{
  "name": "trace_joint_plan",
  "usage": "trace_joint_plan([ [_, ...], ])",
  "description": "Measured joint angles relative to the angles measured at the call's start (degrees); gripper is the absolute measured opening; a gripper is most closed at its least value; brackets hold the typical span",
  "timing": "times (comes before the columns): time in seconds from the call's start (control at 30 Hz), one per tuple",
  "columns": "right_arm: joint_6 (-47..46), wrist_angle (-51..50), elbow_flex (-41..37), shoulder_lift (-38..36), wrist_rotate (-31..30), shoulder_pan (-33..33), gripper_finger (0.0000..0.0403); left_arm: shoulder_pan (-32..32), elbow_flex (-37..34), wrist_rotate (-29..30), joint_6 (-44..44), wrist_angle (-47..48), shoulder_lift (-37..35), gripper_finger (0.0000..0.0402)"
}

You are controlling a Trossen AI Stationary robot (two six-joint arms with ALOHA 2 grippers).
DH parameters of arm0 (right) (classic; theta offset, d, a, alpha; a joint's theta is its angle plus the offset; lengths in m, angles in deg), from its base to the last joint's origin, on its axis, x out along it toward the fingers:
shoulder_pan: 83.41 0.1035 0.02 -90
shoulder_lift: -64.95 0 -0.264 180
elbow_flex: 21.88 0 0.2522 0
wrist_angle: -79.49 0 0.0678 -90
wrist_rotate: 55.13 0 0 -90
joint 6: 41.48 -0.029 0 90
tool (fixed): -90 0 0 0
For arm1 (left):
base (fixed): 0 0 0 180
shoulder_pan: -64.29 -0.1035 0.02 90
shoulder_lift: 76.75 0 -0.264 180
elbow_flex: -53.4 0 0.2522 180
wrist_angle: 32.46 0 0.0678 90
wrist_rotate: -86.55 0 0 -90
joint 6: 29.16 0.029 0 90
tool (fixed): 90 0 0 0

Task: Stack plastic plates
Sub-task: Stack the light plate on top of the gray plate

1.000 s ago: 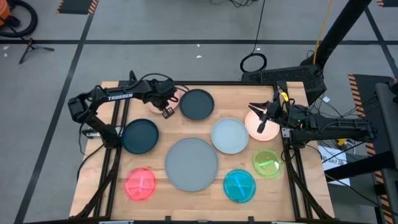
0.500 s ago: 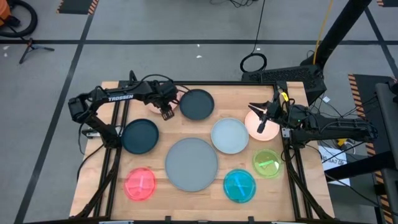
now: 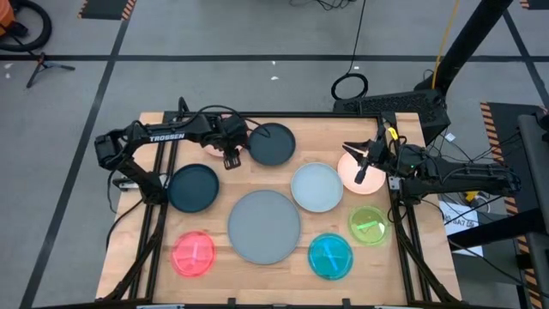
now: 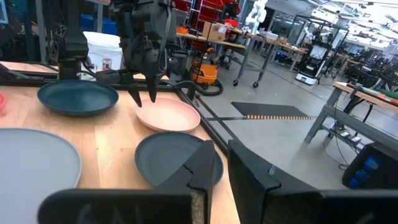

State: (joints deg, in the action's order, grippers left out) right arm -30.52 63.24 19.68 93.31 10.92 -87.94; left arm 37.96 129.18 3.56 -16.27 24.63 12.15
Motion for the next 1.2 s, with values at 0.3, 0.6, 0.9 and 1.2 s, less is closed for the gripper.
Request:
trace_joint_plan([
  [0.3, -0.4, 0.0, 0.0, 0.0, 0.0, 0.0, 0.0039, -0.6, -5.7, -3.0, 3.0, -4.7, 0.0, 0.0175],
  [0.6, -1.2, 0.0, 0.0, 0.0, 0.0, 0.0, 0.0039, -3.5, -10.3, -0.1, 4.7, -10.2, 0.0, 0.0175],
  [0.9, -1.2, 0.0, 0.0, 0.0, 0.0, 0.0, 0.0039, -4.1, -16.0, -2.4, 3.0, -17.0, 0.0, 0.0175],
  [1.2, -1.2, 0.0, 0.0, 0.0, 0.0, 0.0, 0.0039, -5.2, -16.5, 0.9, 1.3, -19.0, 0.0, 0.0175],
])
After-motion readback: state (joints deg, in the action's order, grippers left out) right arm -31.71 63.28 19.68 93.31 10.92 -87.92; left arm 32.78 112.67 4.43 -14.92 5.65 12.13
